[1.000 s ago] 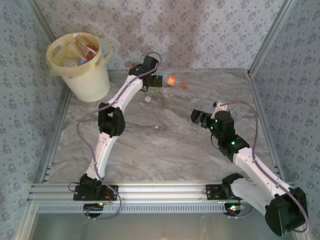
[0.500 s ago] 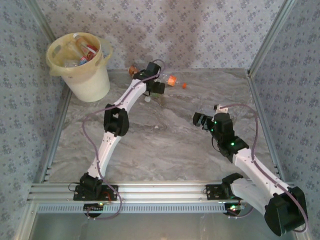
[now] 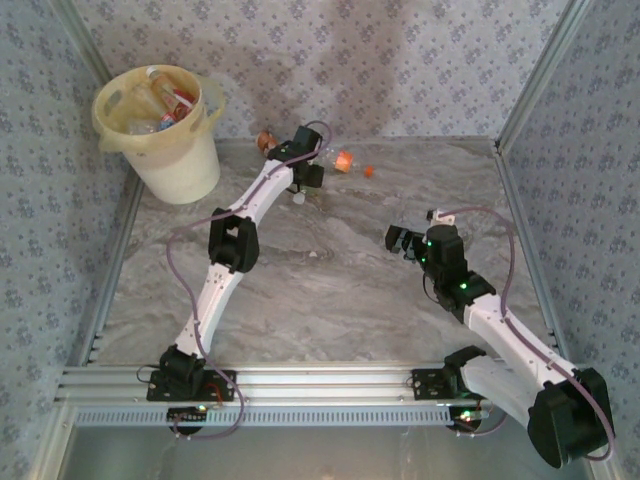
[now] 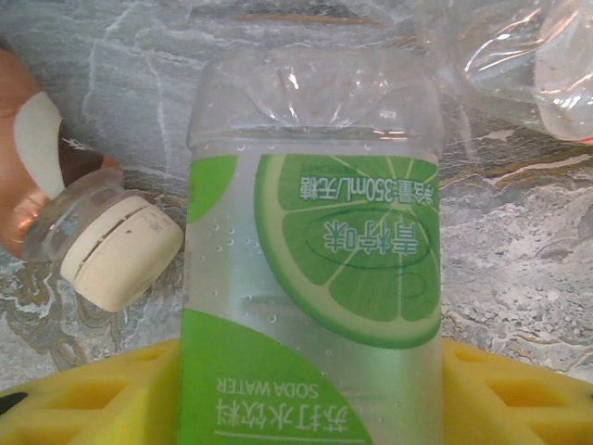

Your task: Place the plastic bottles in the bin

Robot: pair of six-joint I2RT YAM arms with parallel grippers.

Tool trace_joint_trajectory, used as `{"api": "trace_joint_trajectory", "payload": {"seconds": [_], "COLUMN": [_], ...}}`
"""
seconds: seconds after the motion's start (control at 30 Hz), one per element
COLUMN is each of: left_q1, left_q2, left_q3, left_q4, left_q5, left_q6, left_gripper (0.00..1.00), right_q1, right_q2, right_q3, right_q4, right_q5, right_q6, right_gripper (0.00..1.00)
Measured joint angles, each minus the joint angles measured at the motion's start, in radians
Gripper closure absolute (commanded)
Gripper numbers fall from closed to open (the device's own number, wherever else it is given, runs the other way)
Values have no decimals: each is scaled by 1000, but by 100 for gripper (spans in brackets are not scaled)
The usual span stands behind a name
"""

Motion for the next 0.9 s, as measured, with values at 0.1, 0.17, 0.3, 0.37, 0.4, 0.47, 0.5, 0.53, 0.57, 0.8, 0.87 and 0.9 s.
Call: {"api": "trace_joint_trajectory", "payload": {"seconds": [0.1,0.17,0.3,0.37,0.4,0.47,0.5,0.53,0.57,0.8,0.87,0.9], "left_q1": [-3,-6,-11,-14,-15,-16,-16,-16,-16,57,123,166], "left_q2": [-1,-10,-124,-212,-272,-379,-443,-509,-559,-955,-1009,-1030], "left_q3": [0,-14,-179,-290,-354,-456,-507,-558,-597,-832,-834,-834], "left_q4": [0,7,59,109,142,197,228,262,288,477,510,527], "left_q5": [-13,-13,-5,3,12,21,21,21,21,-1,-20,-28], "left_q6": [0,0,-3,-8,-8,-8,-8,-7,-7,-39,-64,-80], "left_gripper": [42,42,43,42,42,42,42,42,42,40,40,40], "right_q1": [0,0,0,0,0,0,0,0,0,0,1,3], "right_q2": [-2,-5,-20,-28,-32,-39,-42,-45,-47,-52,-52,-52], "right_q3": [0,0,0,0,0,2,3,5,6,6,5,4], "right_q4": [0,0,-3,-5,-6,-14,-18,-20,-20,1,26,42], "right_q5": [0,0,1,1,1,2,5,6,8,8,7,5], "right_q6": [0,0,4,5,5,7,8,8,11,28,32,34], "right_gripper": [0,0,0,0,0,0,0,0,0,0,0,0]}}
